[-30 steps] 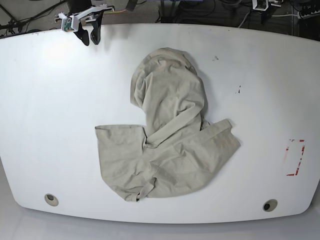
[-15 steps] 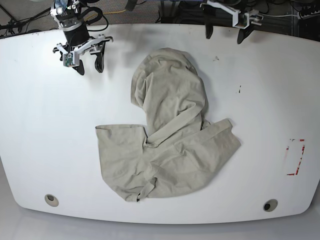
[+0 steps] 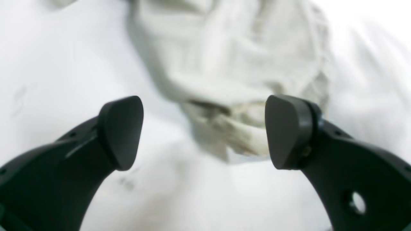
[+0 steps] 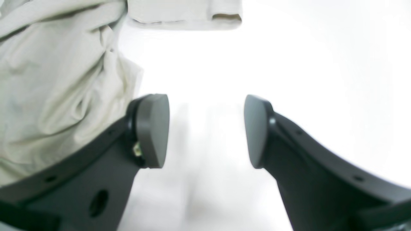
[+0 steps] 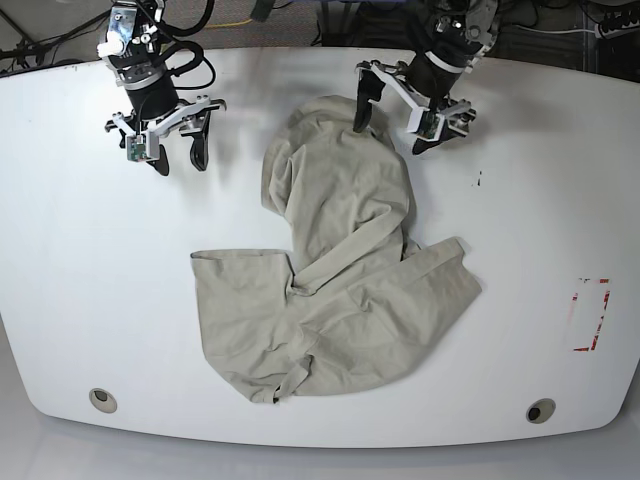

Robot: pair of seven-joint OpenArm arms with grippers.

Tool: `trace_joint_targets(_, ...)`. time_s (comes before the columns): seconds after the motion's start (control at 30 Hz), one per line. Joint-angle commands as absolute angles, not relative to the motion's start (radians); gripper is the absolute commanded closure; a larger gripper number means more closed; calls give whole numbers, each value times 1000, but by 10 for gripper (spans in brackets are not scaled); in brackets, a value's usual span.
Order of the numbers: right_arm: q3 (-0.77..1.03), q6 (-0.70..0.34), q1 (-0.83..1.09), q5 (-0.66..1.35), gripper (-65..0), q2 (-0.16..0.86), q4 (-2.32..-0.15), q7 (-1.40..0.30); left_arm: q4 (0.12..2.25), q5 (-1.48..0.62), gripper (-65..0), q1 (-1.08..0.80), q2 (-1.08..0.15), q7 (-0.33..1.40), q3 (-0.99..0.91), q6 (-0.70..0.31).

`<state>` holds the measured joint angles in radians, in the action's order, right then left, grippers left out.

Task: Fold the T-shirt properly
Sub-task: 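Move both grippers down to the beige T-shirt and grasp its edges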

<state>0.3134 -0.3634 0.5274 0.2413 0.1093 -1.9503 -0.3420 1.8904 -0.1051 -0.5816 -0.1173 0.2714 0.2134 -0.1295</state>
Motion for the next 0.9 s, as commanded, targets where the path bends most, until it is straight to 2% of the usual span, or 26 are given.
trace_joint_targets(0.0, 317, -364, 518, 251, -357, 116, -1971, -315, 1905, -108, -557, -572, -113, 288, 214, -199)
trace_joint_targets(0.13, 315, -364, 513, 194, -357, 111, -1971, -315, 1896, -108, -556, -561, -113, 349, 216, -248)
trace_joint_targets(0.53, 294, -358, 472, 142, -357, 105, -1969, -321, 1774, -107, -556, -499, -116, 392, 225, -251)
trace_joint_targets(0.67, 295, -358, 443, 142, -357, 105, -1968, -397, 1744, -107, -547, -467, -117, 394, 280, -251)
trace_joint_targets(0.77, 297, -358, 433, 142, -357, 105, -1968, -427, 1728, -107, -450, -464, -117, 395, 286, -251)
trace_joint_targets(0.87, 297, -358, 409, 142, -357, 105, -1968, -430, 1687, -102, -232, -452, -116, 395, 288, -251)
